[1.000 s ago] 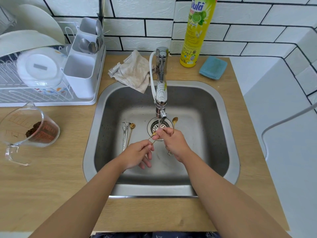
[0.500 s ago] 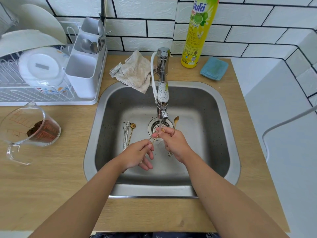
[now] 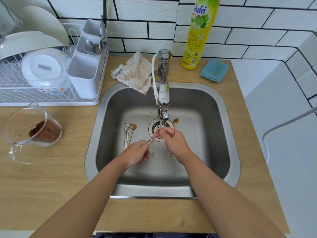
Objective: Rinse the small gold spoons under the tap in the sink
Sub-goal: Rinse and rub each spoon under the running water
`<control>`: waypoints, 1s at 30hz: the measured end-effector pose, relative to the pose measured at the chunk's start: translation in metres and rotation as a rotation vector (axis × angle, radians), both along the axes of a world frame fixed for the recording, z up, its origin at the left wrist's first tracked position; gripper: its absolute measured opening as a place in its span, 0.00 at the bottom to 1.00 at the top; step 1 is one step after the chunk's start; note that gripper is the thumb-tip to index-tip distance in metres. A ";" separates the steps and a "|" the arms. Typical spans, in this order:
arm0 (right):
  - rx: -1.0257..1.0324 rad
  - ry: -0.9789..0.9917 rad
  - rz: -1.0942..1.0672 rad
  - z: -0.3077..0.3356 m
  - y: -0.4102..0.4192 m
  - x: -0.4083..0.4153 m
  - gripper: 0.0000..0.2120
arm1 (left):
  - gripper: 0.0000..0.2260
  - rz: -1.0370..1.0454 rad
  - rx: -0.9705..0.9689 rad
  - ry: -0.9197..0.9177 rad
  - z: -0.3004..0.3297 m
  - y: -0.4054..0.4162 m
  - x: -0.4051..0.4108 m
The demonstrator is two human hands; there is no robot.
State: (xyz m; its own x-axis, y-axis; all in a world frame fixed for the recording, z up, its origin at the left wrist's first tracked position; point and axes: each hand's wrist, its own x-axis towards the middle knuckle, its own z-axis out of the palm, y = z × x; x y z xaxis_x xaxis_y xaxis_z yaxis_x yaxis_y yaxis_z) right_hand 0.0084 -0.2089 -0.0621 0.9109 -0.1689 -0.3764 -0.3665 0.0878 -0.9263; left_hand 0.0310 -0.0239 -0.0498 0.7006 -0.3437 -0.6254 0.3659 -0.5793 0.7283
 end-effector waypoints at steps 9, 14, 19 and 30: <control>0.132 -0.002 -0.467 0.006 -0.026 0.002 0.06 | 0.05 0.146 -0.338 -0.033 0.008 -0.046 0.021; 0.226 0.024 -0.453 0.012 -0.025 0.001 0.06 | 0.10 0.122 -0.285 -0.025 0.014 -0.070 0.024; 0.237 0.133 -0.329 0.008 -0.026 0.001 0.04 | 0.11 0.182 -0.360 0.072 0.009 -0.065 0.016; 0.183 0.112 -0.164 0.011 -0.018 -0.002 0.07 | 0.09 0.318 -0.455 0.098 0.000 -0.045 -0.001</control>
